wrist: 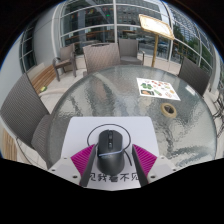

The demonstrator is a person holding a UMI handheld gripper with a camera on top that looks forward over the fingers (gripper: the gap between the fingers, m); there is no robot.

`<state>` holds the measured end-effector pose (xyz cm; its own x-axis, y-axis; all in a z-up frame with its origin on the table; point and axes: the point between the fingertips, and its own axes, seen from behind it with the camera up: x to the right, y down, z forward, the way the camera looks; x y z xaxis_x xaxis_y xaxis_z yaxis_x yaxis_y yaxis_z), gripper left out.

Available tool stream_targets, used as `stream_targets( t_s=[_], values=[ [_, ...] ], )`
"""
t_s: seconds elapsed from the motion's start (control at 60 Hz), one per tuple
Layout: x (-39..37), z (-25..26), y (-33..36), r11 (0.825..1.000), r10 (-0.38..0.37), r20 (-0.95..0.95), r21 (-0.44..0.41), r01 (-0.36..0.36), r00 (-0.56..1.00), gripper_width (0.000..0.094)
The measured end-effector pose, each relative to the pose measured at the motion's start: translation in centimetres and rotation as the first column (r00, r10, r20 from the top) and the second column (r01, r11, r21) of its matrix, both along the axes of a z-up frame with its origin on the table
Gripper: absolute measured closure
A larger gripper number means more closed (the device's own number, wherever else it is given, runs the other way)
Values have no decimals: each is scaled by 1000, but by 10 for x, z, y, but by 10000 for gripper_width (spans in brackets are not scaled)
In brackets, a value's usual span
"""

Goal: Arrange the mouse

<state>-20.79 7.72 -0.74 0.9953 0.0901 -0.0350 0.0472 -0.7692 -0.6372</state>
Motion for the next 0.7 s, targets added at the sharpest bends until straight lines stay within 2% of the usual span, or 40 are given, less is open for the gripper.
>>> stream_targets(
  t_s=[0.033, 0.067, 0.233, 0.383, 0.467, 0.7],
  values=[
    [5, 12, 1, 1000, -14, -6, 14, 14, 1000, 127],
    [8, 25, 0, 999, -23, -12, 27, 23, 1000, 91],
    [39, 109, -12, 993, -40, -41, 108, 45, 998, 87],
    [79, 176, -55, 986, -46, -56, 158, 54, 997, 89],
    [103, 198, -78, 980, -46, -62, 192, 58, 997, 91],
    [169, 224, -142, 972, -68, -61, 220, 80, 996, 92]
  ],
)
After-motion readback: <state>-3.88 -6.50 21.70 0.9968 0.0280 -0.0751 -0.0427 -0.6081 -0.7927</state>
